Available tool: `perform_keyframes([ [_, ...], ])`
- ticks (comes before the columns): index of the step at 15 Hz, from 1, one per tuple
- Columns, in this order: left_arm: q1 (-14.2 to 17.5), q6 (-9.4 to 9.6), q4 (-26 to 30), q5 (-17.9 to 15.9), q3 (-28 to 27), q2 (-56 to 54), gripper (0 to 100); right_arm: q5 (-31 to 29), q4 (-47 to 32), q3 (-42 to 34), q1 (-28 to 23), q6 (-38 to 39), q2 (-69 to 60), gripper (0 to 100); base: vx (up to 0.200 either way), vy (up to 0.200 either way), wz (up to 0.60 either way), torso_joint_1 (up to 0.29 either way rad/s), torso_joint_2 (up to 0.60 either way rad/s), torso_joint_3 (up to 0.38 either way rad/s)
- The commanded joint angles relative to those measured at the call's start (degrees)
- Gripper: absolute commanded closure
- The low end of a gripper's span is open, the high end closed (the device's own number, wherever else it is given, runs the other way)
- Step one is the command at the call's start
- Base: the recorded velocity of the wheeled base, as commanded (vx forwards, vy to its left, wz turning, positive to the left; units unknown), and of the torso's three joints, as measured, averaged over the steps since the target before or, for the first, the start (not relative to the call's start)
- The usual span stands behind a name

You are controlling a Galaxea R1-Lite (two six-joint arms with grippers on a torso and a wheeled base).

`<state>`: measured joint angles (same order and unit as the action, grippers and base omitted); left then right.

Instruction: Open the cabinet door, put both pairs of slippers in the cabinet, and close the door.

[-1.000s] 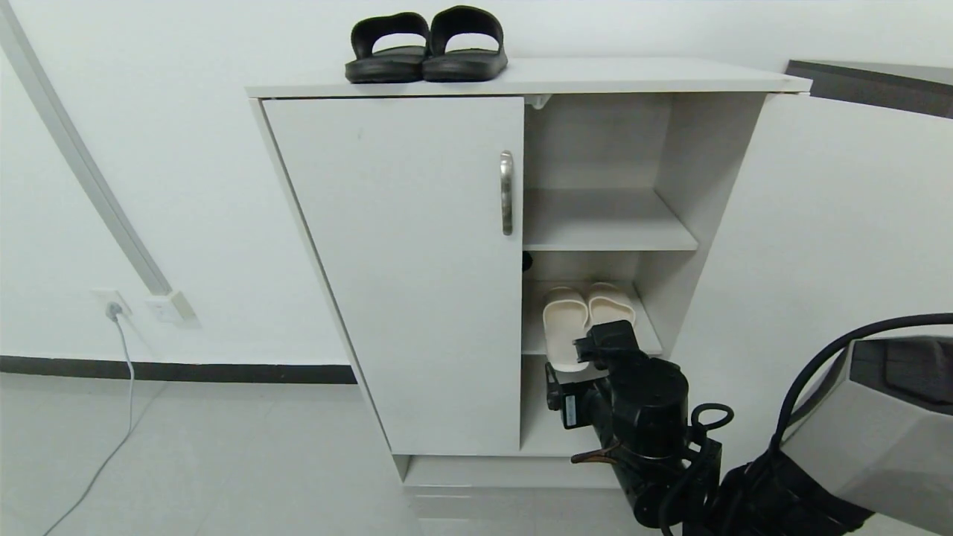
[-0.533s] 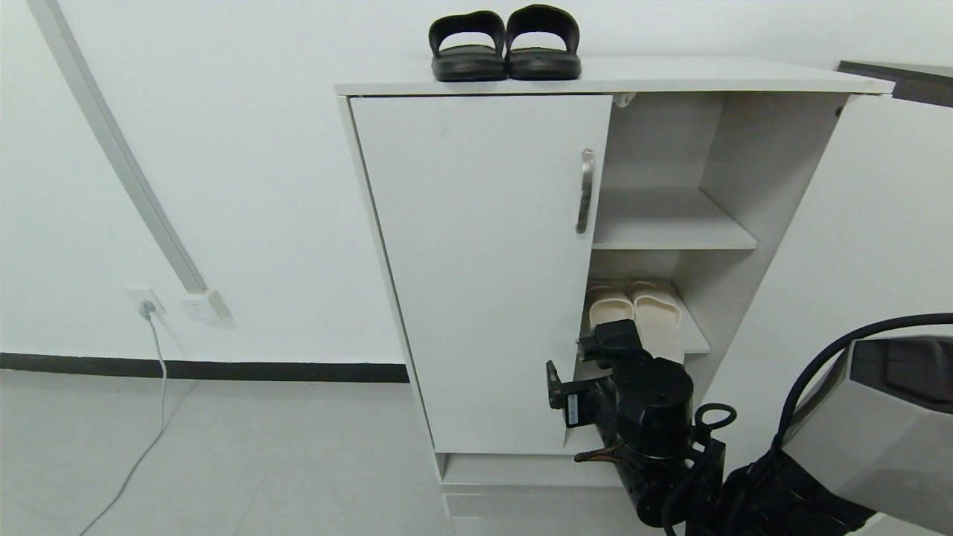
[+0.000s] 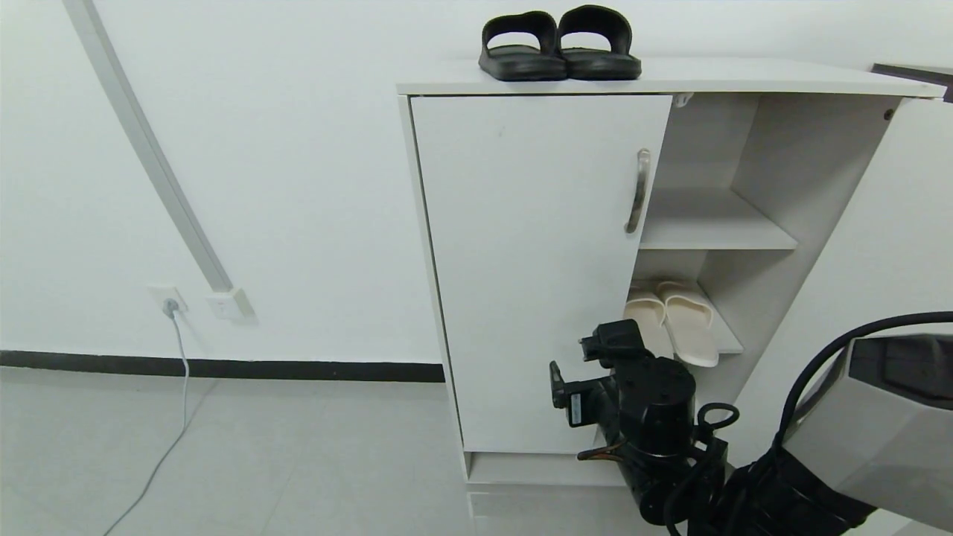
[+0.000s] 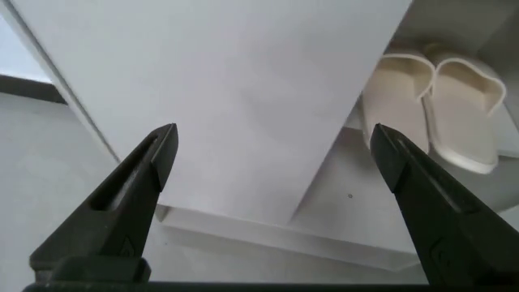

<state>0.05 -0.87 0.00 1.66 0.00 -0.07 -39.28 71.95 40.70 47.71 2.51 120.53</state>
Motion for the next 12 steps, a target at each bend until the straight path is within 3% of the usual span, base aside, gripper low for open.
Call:
perform_keyframes([
  [1,0.04,-0.01,0.0,0.01,0.0,0.07,100,0.25,0.12,-0.1,-0.08,0.04,-0.12,0,0.0,0.0,0.0,0.0,0.0,0.0],
  [5,0.04,0.07,0.0,0.1,0.0,0.07,100,4.39,3.37,-2.38,-0.6,-0.58,-0.56,0,0.0,0.0,0.0,0.0,0.0,0.0],
  [12,0.04,0.07,0.09,0.1,0.0,0.07,100,4.56,3.46,-2.91,-1.48,-2.77,-0.29,0,0.0,0.0,0.0,0.0,0.0,0.0],
])
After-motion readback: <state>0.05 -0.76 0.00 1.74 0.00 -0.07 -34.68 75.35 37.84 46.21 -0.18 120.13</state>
